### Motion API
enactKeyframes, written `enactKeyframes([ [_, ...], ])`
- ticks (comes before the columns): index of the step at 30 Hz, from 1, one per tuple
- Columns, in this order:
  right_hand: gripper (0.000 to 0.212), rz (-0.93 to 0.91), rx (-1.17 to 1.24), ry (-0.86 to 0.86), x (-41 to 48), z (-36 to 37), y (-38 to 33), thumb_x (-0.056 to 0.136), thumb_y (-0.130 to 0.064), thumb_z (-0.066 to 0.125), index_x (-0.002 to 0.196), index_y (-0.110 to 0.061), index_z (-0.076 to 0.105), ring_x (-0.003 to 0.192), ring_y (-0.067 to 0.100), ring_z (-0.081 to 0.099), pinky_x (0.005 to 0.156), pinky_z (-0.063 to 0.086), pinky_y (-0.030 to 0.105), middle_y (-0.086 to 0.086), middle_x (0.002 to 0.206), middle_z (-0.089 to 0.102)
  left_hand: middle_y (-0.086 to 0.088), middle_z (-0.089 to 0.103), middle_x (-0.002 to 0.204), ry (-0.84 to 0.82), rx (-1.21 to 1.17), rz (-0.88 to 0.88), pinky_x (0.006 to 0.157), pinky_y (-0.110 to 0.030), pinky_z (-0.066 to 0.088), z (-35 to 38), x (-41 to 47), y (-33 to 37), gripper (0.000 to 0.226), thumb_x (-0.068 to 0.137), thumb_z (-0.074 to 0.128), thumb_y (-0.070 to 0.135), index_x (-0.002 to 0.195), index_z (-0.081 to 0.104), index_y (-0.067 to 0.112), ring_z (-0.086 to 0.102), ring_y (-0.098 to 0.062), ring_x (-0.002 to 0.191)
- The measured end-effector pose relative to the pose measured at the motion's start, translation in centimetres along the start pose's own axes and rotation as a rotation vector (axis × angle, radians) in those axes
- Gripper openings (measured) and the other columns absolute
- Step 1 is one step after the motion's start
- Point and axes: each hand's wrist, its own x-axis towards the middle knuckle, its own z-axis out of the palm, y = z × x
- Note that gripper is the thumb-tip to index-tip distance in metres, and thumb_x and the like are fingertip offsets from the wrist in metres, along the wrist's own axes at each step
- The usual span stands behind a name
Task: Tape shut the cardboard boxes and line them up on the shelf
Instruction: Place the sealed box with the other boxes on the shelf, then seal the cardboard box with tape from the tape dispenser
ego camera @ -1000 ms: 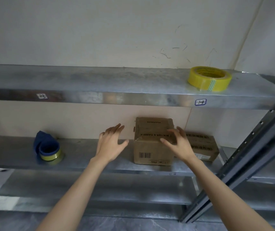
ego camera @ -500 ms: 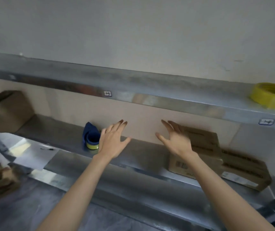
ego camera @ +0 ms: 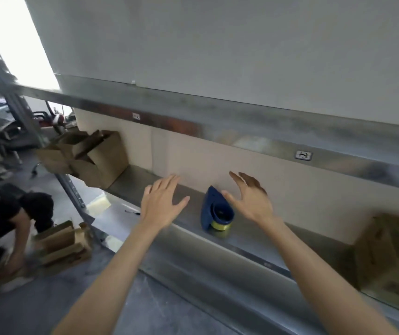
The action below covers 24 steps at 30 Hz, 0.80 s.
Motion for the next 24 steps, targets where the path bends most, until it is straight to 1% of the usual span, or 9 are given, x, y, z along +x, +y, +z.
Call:
enactKeyframes([
  [3,0.066,0.012,0.029,-0.014,2.4,2.2,-3.9,0.095,-0.059,0.045,0.152,-0.033,0.026,0.144,0.023,0.024,0.111,0.030,0.039,0.001,0.158,0.028,0.008,0.036,0.156,-0.002,-0.006,-0.012,0.110,-0.036,0.024,-0.6,1.2,-4.8,0.063,0.096,0.046,0.057,0.151,0.036,0.027,0.032,-0.016,0.141],
  [7,0.065,-0.019,0.028,-0.039,5.6,4.2,-8.0,0.096,-0.057,0.044,0.152,-0.032,0.026,0.144,0.023,0.022,0.113,0.030,0.041,0.002,0.158,0.027,0.010,0.036,0.155,0.016,-0.001,-0.024,0.111,-0.035,0.025,-1.0,2.6,-9.9,0.063,0.095,0.046,0.057,0.150,0.036,0.029,0.033,-0.014,0.140],
  [14,0.064,-0.076,0.013,-0.068,11.8,7.5,-13.6,0.095,-0.059,0.042,0.152,-0.034,0.024,0.146,0.020,0.019,0.114,0.028,0.038,-0.002,0.160,0.023,0.006,0.042,0.152,0.053,-0.028,-0.073,0.110,-0.040,0.029,-1.0,5.6,-17.5,0.061,0.095,0.050,0.056,0.148,0.041,0.027,0.038,-0.019,0.138],
  [19,0.064,-0.114,0.046,-0.121,17.2,10.3,-16.9,0.095,-0.059,0.043,0.152,-0.035,0.023,0.148,0.017,0.014,0.116,0.022,0.037,-0.005,0.160,0.020,0.005,0.039,0.155,0.060,-0.007,-0.129,0.111,-0.042,0.029,-0.6,8.5,-23.1,0.063,0.095,0.049,0.057,0.149,0.039,0.026,0.037,-0.021,0.139],
  [24,0.064,-0.121,0.064,-0.153,22.3,12.9,-20.2,0.095,-0.057,0.044,0.151,-0.034,0.025,0.148,0.017,0.014,0.117,0.022,0.037,-0.004,0.161,0.020,0.002,0.042,0.153,0.070,-0.011,-0.201,0.110,-0.046,0.033,-0.4,11.0,-28.5,0.063,0.093,0.052,0.056,0.147,0.043,0.025,0.042,-0.025,0.137],
])
